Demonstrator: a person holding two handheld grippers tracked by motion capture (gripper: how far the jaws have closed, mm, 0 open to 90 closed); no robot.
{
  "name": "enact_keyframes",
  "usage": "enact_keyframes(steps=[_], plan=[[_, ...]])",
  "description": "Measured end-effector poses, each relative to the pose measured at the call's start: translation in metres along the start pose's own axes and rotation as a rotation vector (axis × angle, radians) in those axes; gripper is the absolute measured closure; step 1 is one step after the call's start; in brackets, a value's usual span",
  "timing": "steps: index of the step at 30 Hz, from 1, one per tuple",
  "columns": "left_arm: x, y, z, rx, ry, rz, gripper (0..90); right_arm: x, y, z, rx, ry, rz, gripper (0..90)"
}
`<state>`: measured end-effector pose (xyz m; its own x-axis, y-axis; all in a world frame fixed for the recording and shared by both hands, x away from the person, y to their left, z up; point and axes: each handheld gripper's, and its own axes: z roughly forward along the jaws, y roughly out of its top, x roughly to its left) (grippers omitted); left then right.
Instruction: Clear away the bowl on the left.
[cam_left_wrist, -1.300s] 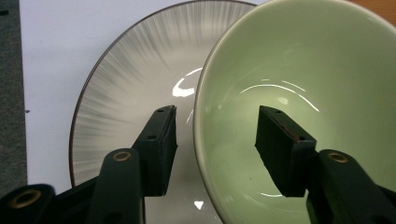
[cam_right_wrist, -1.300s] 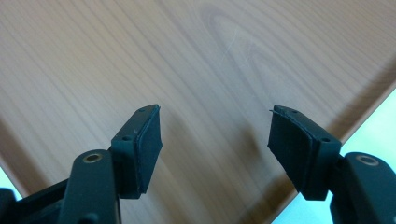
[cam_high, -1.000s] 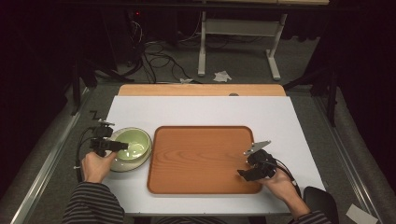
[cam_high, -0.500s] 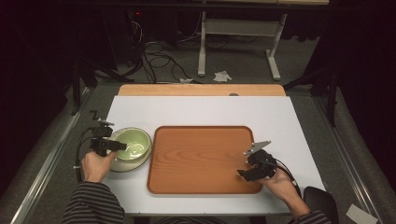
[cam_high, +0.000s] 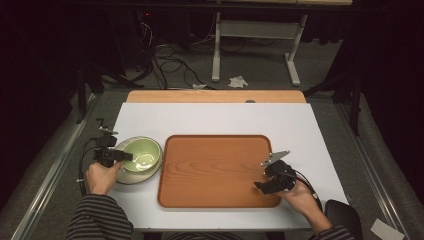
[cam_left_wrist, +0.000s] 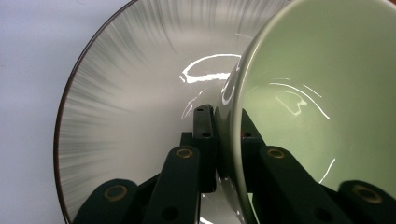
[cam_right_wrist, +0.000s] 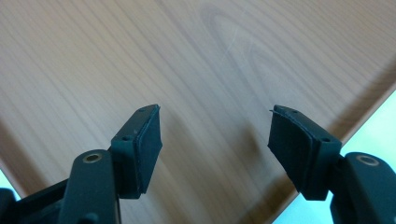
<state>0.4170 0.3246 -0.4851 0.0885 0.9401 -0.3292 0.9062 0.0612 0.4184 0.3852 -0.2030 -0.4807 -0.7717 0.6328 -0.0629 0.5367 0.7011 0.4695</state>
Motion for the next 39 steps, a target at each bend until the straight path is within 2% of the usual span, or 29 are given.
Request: enact_keyframes(steps=[7, 15, 20, 28, 30, 33, 39], plan=[[0.0, 0.0, -0.001, -0.025, -0.021, -0.007, 84.0, 0.0, 0.0, 0.0, -0.001, 0.001, 0.0, 36.3], [-0.004, 0.001, -0.006, -0.029, -0.002, 0.029, 83.9, 0.0, 0.0, -0.001, -0.003, -0.002, 0.001, 36.4], [-0.008, 0.002, -0.012, -0.049, -0.01, 0.047, 83.9, 0.0, 0.0, -0.001, -0.003, -0.003, 0.001, 36.3], [-0.011, 0.002, -0.02, -0.086, -0.052, 0.049, 83.9, 0.0, 0.0, -0.001, -0.005, -0.003, 0.005, 36.3], [-0.014, 0.003, -0.022, -0.088, -0.047, 0.064, 83.9, 0.0, 0.0, -0.001, -0.004, -0.004, 0.002, 36.3], [-0.02, 0.004, -0.024, -0.094, -0.062, 0.086, 83.9, 0.0, 0.0, -0.001, -0.003, -0.003, 0.003, 36.3], [-0.026, 0.005, -0.024, -0.091, -0.068, 0.106, 83.9, 0.0, 0.0, -0.001, 0.0, -0.005, 0.0, 36.3]])
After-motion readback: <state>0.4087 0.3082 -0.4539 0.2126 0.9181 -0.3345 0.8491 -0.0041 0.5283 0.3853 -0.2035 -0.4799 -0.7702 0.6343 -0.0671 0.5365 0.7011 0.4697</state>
